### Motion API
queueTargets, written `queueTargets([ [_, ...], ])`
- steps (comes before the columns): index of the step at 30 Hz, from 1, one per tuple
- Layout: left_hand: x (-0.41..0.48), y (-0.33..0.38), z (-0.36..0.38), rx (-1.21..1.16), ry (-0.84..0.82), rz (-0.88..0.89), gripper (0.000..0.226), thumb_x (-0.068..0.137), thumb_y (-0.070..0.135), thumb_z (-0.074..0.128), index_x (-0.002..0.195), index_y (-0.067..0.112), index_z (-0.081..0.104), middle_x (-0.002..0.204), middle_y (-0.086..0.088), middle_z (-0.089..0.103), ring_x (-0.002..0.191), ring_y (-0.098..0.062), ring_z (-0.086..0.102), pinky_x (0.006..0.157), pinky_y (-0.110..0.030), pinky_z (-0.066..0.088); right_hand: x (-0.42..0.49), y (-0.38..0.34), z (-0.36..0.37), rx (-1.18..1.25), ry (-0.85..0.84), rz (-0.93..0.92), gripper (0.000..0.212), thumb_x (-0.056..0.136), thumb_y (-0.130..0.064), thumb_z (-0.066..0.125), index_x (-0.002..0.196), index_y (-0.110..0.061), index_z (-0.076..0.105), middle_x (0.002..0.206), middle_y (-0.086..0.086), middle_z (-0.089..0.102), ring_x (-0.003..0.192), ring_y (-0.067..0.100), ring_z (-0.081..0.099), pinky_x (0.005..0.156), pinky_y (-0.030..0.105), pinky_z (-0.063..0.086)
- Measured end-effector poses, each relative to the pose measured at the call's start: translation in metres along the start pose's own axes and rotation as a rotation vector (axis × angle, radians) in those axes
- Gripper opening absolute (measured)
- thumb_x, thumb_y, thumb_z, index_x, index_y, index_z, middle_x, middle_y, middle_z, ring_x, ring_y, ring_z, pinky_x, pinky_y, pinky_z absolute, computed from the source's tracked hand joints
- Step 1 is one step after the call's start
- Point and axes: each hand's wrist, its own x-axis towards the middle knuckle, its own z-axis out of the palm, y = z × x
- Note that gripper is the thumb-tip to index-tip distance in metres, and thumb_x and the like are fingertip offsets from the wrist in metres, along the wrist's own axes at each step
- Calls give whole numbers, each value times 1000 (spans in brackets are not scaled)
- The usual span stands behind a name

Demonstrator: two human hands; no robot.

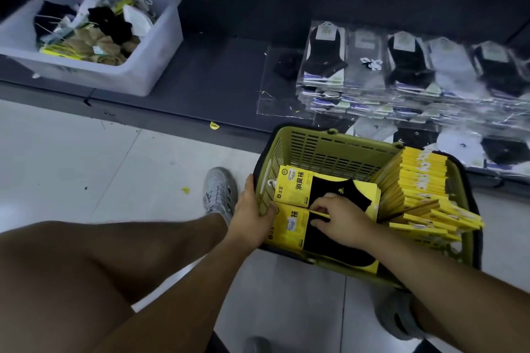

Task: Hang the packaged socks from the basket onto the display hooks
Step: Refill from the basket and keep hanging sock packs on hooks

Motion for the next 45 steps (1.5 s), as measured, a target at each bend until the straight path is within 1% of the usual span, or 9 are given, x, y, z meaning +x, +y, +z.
queueTargets([
  [4, -2, 5, -4, -50, 7, -12, 77, 104, 27, 64, 166, 23, 20, 159, -8, 44, 149, -29, 42, 121, -55, 39, 1, -4, -23, 120, -59, 19, 11, 95, -27, 68, 104, -25, 60, 108, -5, 65, 106, 17, 62, 89, 36, 50],
  [10, -16, 36, 0, 108, 356, 179, 45, 99, 35, 70, 135, 11, 56, 128, -4, 52, 124, -24, 53, 106, -44, 47, 0, -21, -80, 696, 259, 148, 8, 96, -14, 67, 103, -13, 64, 101, 7, 74, 92, 23, 70, 75, 31, 51],
  [13, -16, 57, 5, -238, 133, 107, 34, 102, 38, 69, 128, 18, 61, 121, 2, 66, 108, -3, 66, 88, -20, 54, 0, -42, -83, 954, 270, 153, 20, 93, -7, 69, 112, -3, 65, 107, 16, 74, 99, 28, 71, 90, 41, 55],
  [16, -15, 63, 9, -569, 39, 3, 30, 103, 22, 68, 131, 15, 64, 123, -2, 76, 115, -16, 73, 93, -27, 58, 2, -60, -68, 1043, 231, 135, 16, 91, -8, 72, 105, -5, 67, 104, 17, 75, 93, 27, 71, 86, 38, 56],
  [21, -5, 51, -17, -637, 127, -67, 23, 103, 12, 66, 126, 14, 69, 120, -8, 79, 115, -28, 74, 105, -48, 57, 10, -36, -44, 719, 188, 145, 14, 98, -31, 64, 89, -24, 73, 90, -6, 73, 89, 17, 69, 76, 32, 57],
  [28, 1, 28, -39, -536, 114, -73, 20, 100, 20, 67, 120, 24, 71, 113, -2, 81, 109, -25, 77, 103, -56, 58, 10, 18, 5, -163, -45, 46, 35, 94, -43, 65, 123, -23, 64, 116, -1, 65, 113, 21, 54, 86, 32, 44],
  [33, 2, 21, -33, -530, 113, -93, 30, 101, 15, 68, 95, 44, 74, 108, 2, 82, 105, -21, 78, 100, -52, 60, 15, 21, 13, -111, 23, 34, 42, 88, -43, 73, 124, -23, 65, 115, 0, 58, 112, 20, 54, 82, 30, 44],
  [39, 4, 20, -34, -549, 124, -101, 17, 102, 15, 67, 113, 28, 71, 107, 3, 82, 102, -18, 79, 100, -49, 61, 10, 18, 13, -142, 73, -29, 34, 88, -41, 73, 118, -24, 69, 106, -4, 57, 104, 20, 56, 77, 30, 43],
  [45, 4, 21, -41, -603, 161, -121, 16, 102, 17, 66, 107, 30, 74, 109, -2, 82, 109, -27, 76, 104, -56, 57, 15, 9, -22, 249, 66, 167, 12, 90, -24, 75, 88, -23, 63, 88, -1, 67, 77, 20, 65, 66, 33, 52],
])
